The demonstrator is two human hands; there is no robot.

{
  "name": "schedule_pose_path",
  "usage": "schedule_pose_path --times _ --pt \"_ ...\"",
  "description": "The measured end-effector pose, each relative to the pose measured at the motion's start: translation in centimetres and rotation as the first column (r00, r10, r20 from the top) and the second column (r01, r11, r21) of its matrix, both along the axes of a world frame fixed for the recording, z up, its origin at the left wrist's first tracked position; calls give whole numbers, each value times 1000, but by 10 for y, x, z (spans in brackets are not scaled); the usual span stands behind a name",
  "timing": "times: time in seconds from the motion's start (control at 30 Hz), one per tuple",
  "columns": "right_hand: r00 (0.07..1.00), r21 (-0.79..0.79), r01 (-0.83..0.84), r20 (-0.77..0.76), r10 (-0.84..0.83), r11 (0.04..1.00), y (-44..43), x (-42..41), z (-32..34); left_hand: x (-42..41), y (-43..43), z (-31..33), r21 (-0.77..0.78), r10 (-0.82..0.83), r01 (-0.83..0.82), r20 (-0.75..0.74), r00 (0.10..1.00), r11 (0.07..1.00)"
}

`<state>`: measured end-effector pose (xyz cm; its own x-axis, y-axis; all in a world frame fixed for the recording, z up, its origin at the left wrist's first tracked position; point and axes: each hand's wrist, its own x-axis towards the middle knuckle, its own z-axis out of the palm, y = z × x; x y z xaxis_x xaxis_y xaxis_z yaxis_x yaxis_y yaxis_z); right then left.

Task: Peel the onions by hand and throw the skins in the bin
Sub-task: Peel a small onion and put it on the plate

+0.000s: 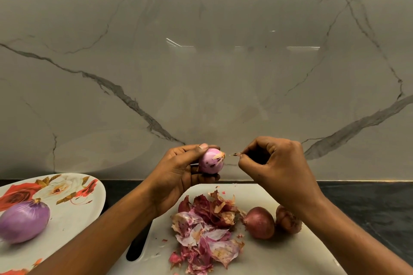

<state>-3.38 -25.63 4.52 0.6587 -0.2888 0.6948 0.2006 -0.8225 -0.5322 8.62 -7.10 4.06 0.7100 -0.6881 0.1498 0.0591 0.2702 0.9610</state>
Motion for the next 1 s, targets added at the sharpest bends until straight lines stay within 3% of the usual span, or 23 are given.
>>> schedule_pose_path --times 0.17,0.23,0.33,0.47,0.8,1.0 --pt "946 267 -146 -244 213 953 2 4 0 -1 -1 -1 33 41 -42 42 998 999" --pt "918 404 -204 -237 318 892 3 4 2 -1 -1 0 40 41 -44 72 997 998" --pt "905 465 -246 -204 373 851 5 3 5 -1 0 1 39 42 -46 103 994 998" --pt "921 422 -232 -196 338 876 7 3 3 -3 -1 -2 65 26 -37 151 988 997" --pt "957 91 -256 -119 266 962 8 -1 -4 -5 -3 -6 107 -3 -15 169 986 994" --pt "965 117 -251 -42 257 961 3 3 -6 -3 -2 -3 63 4 -12 124 992 998"
